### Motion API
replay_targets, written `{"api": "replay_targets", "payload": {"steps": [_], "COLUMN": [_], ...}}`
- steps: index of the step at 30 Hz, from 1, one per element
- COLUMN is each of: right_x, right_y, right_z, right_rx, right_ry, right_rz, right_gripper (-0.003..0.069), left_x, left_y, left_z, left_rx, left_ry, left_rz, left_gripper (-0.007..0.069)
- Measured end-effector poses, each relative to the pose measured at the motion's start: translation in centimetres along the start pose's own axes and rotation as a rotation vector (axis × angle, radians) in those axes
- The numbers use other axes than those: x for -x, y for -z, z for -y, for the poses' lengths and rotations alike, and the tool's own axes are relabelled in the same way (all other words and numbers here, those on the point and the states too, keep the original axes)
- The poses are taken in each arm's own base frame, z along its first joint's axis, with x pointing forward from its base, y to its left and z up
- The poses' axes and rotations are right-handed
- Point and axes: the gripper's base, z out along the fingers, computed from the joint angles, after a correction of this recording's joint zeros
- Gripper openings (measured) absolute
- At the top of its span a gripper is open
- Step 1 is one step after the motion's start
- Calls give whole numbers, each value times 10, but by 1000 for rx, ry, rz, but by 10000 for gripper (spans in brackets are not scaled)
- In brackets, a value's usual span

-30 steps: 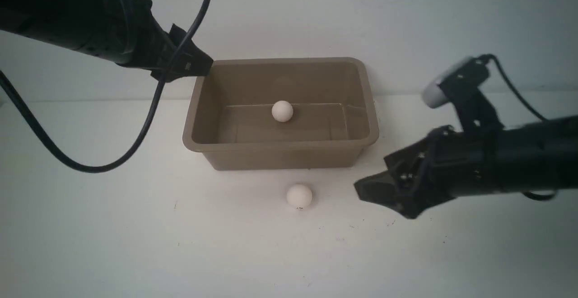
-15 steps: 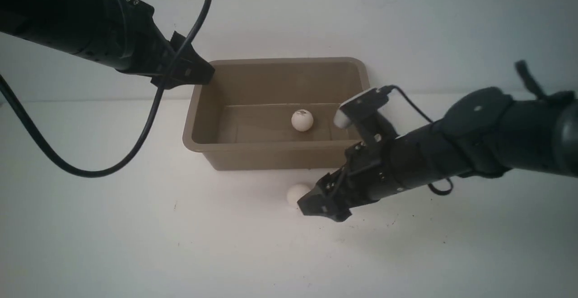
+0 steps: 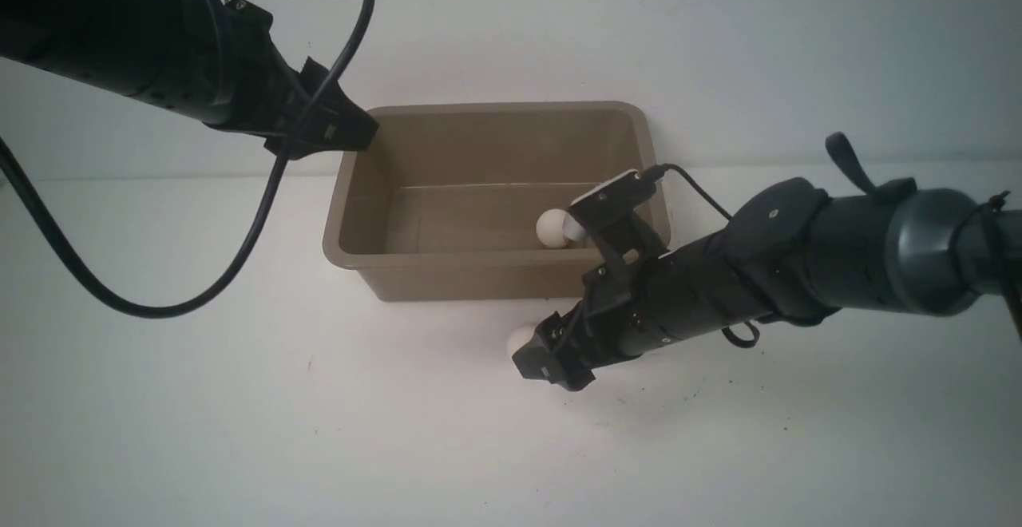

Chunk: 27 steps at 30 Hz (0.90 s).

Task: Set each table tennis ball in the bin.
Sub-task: Use the right arm to clamp the table tennis ball closest to it

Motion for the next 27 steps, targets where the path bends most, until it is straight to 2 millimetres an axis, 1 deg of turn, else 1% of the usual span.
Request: {"api": "replay_targets", "payload": {"steps": [10,14,21,24,27], "right_x": [2,4,8,5,-3], "right_y": [-4,-14,-25,-31,-40], "right_z": [4,7,10,10,12], "right_rx": [-26,-19,-15,-11,-4], "right_ry": [8,-1,2,-3,-17], "right_rz": [24,23,23,11,-15], "right_gripper": [525,525,525,525,525], "left_x": [0,0,0,0,0], "left_y": [0,0,0,0,0], "left_z": [0,0,0,0,0], "left_rx": [0,0,-2,-2,-2], "left_ry": [-5,-13,-17,-17,-17], "left_rz": [0,0,2,2,2], "left_gripper": [426,426,426,426,426]}}
